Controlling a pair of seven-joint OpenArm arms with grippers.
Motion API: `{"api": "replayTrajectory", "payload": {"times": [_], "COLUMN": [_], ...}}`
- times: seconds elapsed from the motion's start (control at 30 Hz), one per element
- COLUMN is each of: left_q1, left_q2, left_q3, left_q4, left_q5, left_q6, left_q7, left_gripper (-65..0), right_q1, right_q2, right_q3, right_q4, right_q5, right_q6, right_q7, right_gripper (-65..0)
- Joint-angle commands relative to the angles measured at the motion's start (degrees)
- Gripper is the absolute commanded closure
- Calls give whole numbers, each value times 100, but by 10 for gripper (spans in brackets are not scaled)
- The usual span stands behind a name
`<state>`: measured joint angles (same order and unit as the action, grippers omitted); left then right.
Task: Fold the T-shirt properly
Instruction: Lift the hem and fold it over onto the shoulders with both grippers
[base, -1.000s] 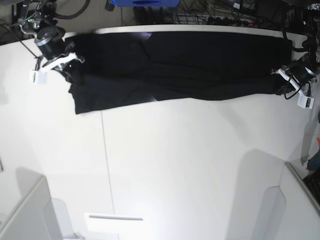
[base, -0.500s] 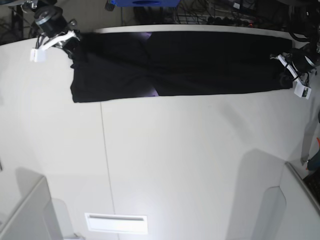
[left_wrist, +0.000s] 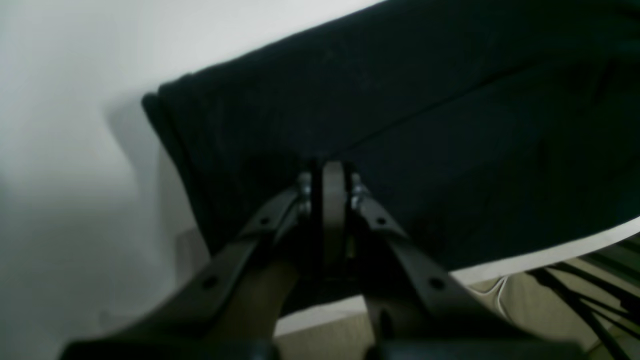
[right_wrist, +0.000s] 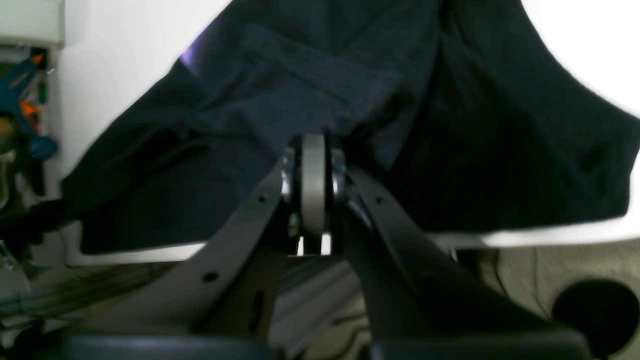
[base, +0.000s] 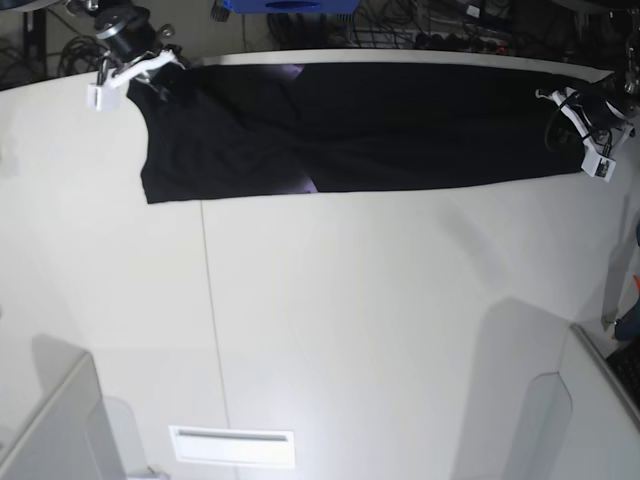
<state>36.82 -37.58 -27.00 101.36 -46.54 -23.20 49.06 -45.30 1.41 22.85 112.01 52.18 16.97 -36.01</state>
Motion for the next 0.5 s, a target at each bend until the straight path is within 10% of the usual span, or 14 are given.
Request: {"api": "replayTrajectory", "payload": {"times": [0.0, 0.37, 0.47], "left_q1": [15, 85, 120], "left_q2": [-114, -114, -114], "left_q3": [-64, -73, -73], "left_q4": [66, 48, 48], "left_q5": [-18, -18, -18], "left_q6": [-40, -40, -40], "left_q7": [-66, -66, -66], "left_gripper": [0, 0, -100], "right_q1": [-46, -46, -64], "right_q2": [13, -128, -128], "right_q3": [23, 31, 242], "right_q4": [83, 74, 74], "right_q5": [8, -458, -458], "right_q6": [74, 57, 57], "right_q7": [115, 106, 106], "right_gripper": [0, 0, -126]}}
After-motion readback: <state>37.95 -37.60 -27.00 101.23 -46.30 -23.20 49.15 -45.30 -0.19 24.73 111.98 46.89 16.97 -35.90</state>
